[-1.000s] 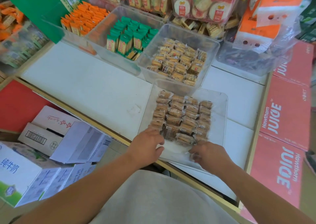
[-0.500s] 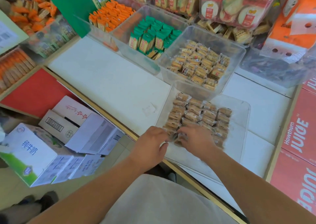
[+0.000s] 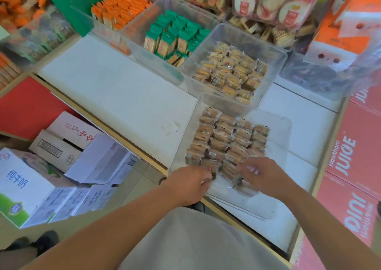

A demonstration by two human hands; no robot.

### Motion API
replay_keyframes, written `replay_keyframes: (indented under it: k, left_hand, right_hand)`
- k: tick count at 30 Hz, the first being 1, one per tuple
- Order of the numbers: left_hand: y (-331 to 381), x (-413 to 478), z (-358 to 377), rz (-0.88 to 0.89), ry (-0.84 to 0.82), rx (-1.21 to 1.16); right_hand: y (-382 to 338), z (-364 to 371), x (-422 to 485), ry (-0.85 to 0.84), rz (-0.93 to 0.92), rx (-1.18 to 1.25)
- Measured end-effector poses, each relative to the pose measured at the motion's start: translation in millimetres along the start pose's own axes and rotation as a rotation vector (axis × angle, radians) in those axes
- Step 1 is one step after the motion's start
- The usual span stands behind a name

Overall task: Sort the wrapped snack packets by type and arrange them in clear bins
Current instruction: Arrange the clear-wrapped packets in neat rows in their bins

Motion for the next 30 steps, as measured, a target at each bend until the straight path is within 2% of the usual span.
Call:
replay_keyframes:
  k: [3,6,9,12,16,19,24,30]
  left_hand:
    - [5.5,23.0,10.1,-0.101,-0.168,-0.034]
    - [6.3,37.3,11.4,-0.130,-0.240,-0.057]
    - [5.1,40.1,12.4,-0.141,-0.239,-0.010]
    - [4.6,37.9,13.1,-0.131,-0.227,0.074]
    - [6.1,40.6,13.1,-0.166,-0.283,0.088]
    - [7.5,40.0,12.9,-0.209,-0.337,0.023]
    - [11.6,32.4,6.1,-0.141,-0.209,-0.016]
    - [8.8,18.9,-5.9,-0.042,-0.015,-0.121]
  right_hand:
    - [-2.1,20.8,-4.6,-0.302,-0.034,-0.171]
    - [9.9,44.9,-0.8,-0.400,0.026,-0.244]
    - [23.4,55.4,-4.6,-0.294,0.088,-0.186]
    - [19.6,56.7,-17.3,-0.212,0.038,-0.117]
    - [10.2,59.1,-10.0,-0.282,0.027,-0.125]
    - [4.2,55.8,0.2,-0.289,0.066,0.003]
    - [6.3,43.9,1.5,-0.214,0.058,0.207]
    - [6.8,32.8,-12.2,-0.112,0.072,0.174]
Point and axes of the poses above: each hand's wrist, its own x-axis towards the middle knuckle, its own z-axis out of the palm, y = z × x, the point moved 3 cm from there along x, towards the middle knuckle, and after that the axes turned 11 degrees about -x, right-handed, at the moved point
